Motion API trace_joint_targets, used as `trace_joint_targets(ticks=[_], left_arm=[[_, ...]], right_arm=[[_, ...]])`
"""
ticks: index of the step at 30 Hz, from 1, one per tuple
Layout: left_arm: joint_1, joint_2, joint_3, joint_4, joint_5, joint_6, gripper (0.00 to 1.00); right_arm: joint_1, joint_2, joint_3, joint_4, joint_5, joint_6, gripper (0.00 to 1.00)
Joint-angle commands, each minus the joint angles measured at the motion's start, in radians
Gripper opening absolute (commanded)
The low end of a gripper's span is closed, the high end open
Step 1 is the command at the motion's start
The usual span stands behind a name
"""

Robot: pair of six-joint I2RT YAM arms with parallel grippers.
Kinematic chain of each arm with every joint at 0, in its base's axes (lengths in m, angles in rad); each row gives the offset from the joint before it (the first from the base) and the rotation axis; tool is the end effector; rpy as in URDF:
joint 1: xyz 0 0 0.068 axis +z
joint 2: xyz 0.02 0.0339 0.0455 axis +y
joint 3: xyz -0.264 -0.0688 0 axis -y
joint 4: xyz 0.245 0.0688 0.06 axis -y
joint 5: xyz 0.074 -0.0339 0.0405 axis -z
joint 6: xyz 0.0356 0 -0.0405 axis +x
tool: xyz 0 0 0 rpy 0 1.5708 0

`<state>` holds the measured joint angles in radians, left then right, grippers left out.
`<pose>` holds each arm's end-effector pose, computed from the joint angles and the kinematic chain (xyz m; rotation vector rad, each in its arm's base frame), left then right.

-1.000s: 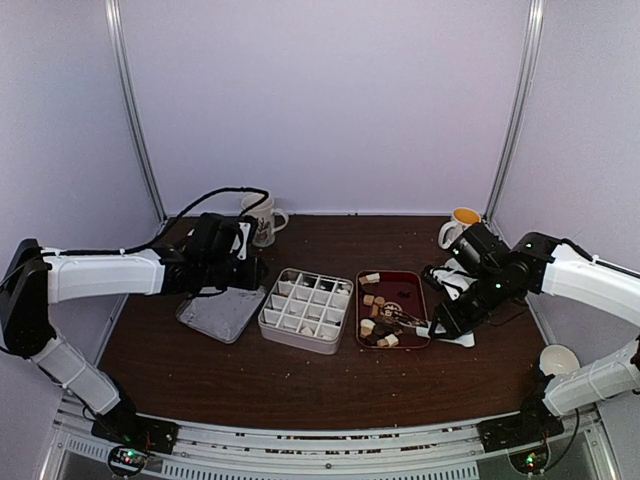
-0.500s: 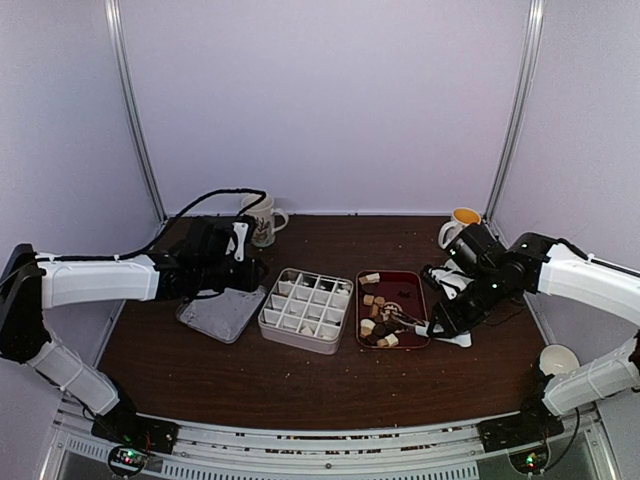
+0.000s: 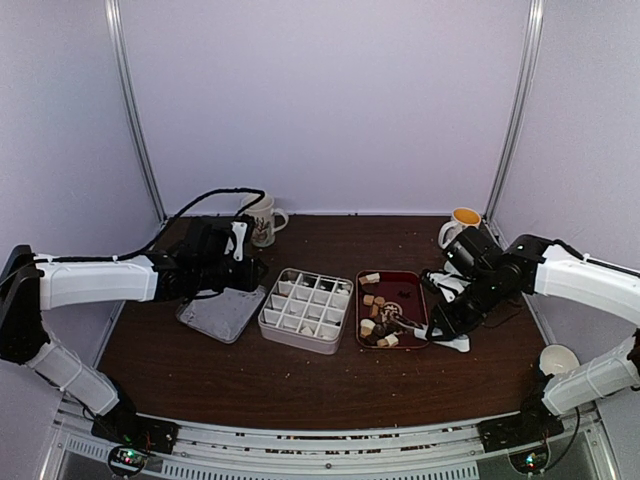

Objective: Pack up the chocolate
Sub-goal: Pick up the fake chocolate from the plate.

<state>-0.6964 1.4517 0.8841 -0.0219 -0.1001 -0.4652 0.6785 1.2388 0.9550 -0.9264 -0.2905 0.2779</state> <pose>0.2466 -0.2015 0.2337 0.1962 2.2025 -0.5554 0.1681 0.1486 0.2509 -0.6508 2.8179 0.6180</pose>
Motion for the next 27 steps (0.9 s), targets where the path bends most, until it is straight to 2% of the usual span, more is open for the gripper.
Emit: trace_joint_targets(ticks=[1,4,11,19,27], left_arm=[[0.000,-0.029,-0.017,0.065,-0.004,0.011,0.32],[0.000,-0.035,-0.025,0.084,-0.001,0.010,0.33],[-0.001,-0.038,-0.007,0.051,-0.019,0.016,0.33],[0.000,-0.043,-0.017,0.067,-0.019,0.012,0.33],[-0.001,-0.037,-0.009,0.055,-0.023,0.005,0.32]], right_arm=[[0.005,-0.005,-0.017,0.015,-0.023,0.010,0.28],[0.004,-0.014,-0.003,0.018,-0.008,0.010,0.22],[0.004,-0.064,0.033,0.037,0.028,0.006,0.17],[0.004,-0.113,0.050,0.074,0.015,-0.013,0.16],[0.017,-0.116,0.046,0.231,-0.143,-0.015,0.16]])
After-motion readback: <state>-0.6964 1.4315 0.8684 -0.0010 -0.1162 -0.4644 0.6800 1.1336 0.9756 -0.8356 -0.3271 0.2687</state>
